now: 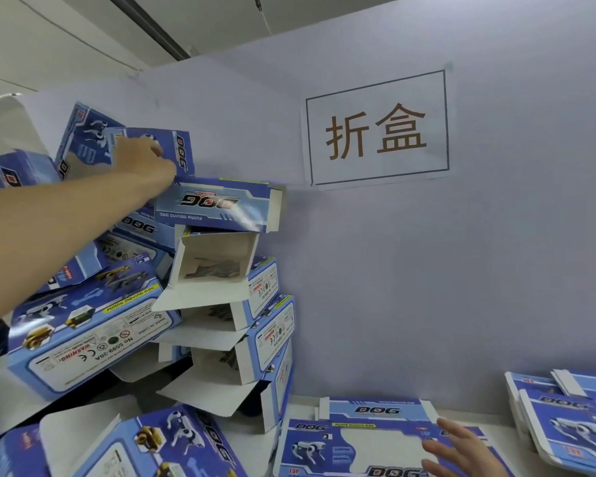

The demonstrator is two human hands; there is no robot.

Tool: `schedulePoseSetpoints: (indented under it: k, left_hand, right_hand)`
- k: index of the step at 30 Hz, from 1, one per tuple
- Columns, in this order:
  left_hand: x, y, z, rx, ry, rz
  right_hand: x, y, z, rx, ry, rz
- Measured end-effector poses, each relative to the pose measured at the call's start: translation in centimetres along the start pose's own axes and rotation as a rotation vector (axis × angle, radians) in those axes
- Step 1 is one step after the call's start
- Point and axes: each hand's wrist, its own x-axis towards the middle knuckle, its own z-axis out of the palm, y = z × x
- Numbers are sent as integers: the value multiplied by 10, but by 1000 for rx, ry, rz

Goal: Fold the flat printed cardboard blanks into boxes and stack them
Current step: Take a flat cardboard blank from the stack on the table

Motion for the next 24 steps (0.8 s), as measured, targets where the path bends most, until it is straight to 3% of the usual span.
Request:
schedulePoseSetpoints:
  k: [3, 7, 12, 15, 18, 21, 24]
  left_hand:
    - [-10, 12, 11, -71, -126, 77]
    - [-18, 19, 14, 10, -284, 261]
    - [-33, 28, 20, 297, -108, 442]
    - [-60, 47, 31, 253, -81, 585]
    - [-105, 79, 43, 142, -74, 795]
    - [-171, 110, 65, -65, -213, 926]
    - [-249, 131, 98, -227, -469, 733]
  right_hand:
    - [-4, -8, -9, -81, -50, -9]
    - [-2, -15, -8, -5, -12, 83]
    - [-13, -11, 14, -84, 38, -46]
    - [-20, -8, 46, -54, 302, -117]
    - [-21, -5, 35, 44, 236, -114]
    - [-16, -5, 9, -263, 109, -119]
    - [-14, 1, 2, -662, 14, -206]
